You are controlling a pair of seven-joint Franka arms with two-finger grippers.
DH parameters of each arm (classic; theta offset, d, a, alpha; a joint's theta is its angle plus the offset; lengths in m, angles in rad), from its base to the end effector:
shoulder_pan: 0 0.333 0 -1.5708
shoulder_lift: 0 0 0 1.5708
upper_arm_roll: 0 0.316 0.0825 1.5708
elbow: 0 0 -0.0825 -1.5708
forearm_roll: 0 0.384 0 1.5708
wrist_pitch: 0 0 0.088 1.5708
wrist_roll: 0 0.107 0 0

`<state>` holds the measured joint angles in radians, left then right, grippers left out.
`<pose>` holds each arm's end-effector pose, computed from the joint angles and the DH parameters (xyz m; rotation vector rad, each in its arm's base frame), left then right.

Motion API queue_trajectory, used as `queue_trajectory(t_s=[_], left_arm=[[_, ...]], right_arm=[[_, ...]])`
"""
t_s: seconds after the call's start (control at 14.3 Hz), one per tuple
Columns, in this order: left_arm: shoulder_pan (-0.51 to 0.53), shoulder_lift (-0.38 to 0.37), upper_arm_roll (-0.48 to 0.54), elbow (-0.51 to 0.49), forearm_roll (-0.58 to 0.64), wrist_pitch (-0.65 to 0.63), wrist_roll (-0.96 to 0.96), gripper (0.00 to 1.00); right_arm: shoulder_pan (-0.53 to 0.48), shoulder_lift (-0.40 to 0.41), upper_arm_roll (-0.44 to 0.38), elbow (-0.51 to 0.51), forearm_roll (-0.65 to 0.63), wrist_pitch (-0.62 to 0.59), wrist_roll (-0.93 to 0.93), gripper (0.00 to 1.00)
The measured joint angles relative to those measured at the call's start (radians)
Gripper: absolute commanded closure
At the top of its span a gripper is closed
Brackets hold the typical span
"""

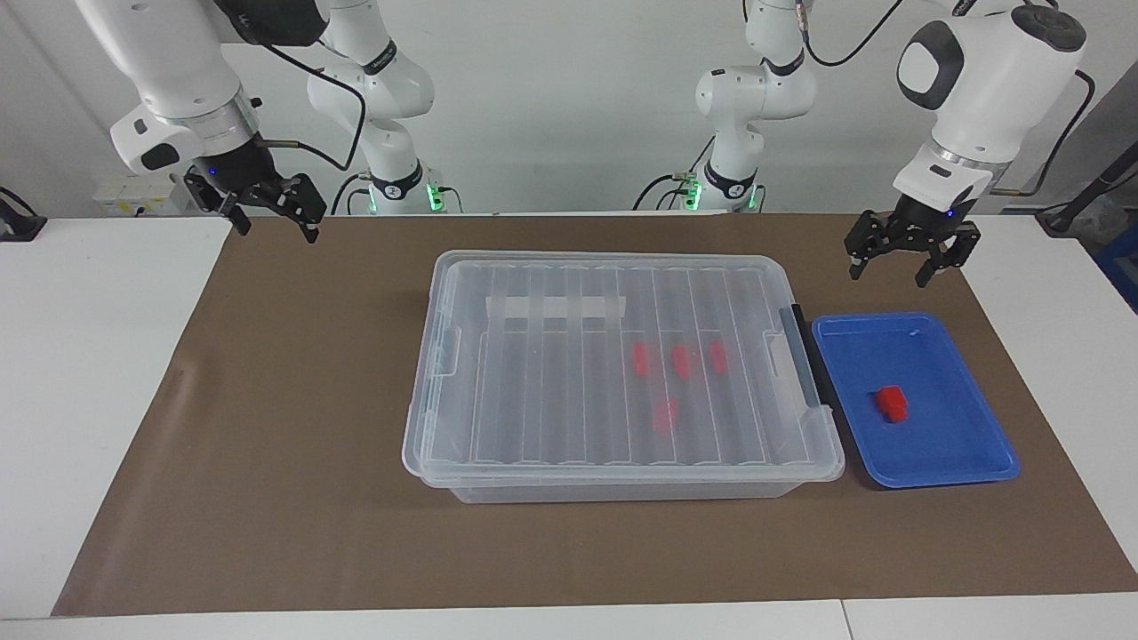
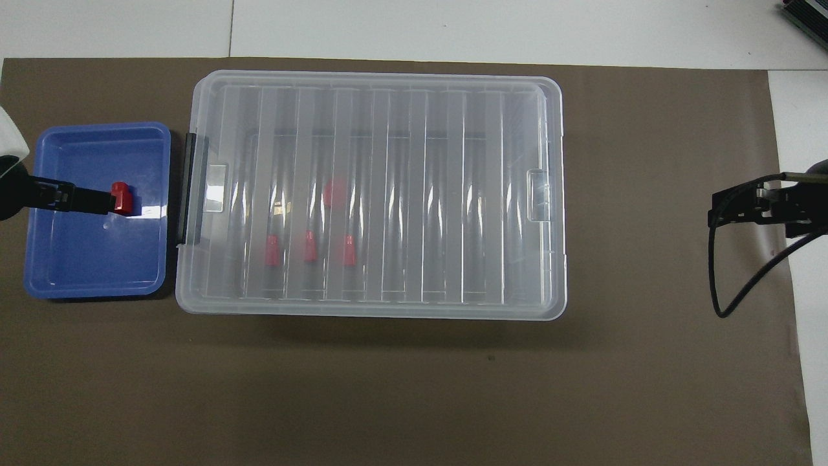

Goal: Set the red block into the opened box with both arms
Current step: 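Reach the right gripper toward the edge of the clear lid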

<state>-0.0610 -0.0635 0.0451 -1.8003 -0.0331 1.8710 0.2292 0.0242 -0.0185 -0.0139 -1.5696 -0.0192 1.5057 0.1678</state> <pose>0.5561 -0.0107 0.5773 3.0918 -0.3686 0.2138 0.5420 0.0033 0.6297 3.1082 -0.2465 -0.0679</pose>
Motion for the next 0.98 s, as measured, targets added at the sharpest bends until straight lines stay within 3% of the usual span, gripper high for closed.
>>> queue_trajectory(t_s=[0.56, 0.98], left_arm=[[0.0, 0.0, 0.0, 0.0, 0.0, 0.0, 0.0, 0.0], [0.0, 0.0, 0.0, 0.0, 0.0, 0.0, 0.0, 0.0]], right_arm=[[0.0, 0.0, 0.001, -0.005, 0.0, 0.022, 0.0, 0.0], [0.0, 0.001, 0.03, -0.095, 0.0, 0.176, 0.0, 0.01]])
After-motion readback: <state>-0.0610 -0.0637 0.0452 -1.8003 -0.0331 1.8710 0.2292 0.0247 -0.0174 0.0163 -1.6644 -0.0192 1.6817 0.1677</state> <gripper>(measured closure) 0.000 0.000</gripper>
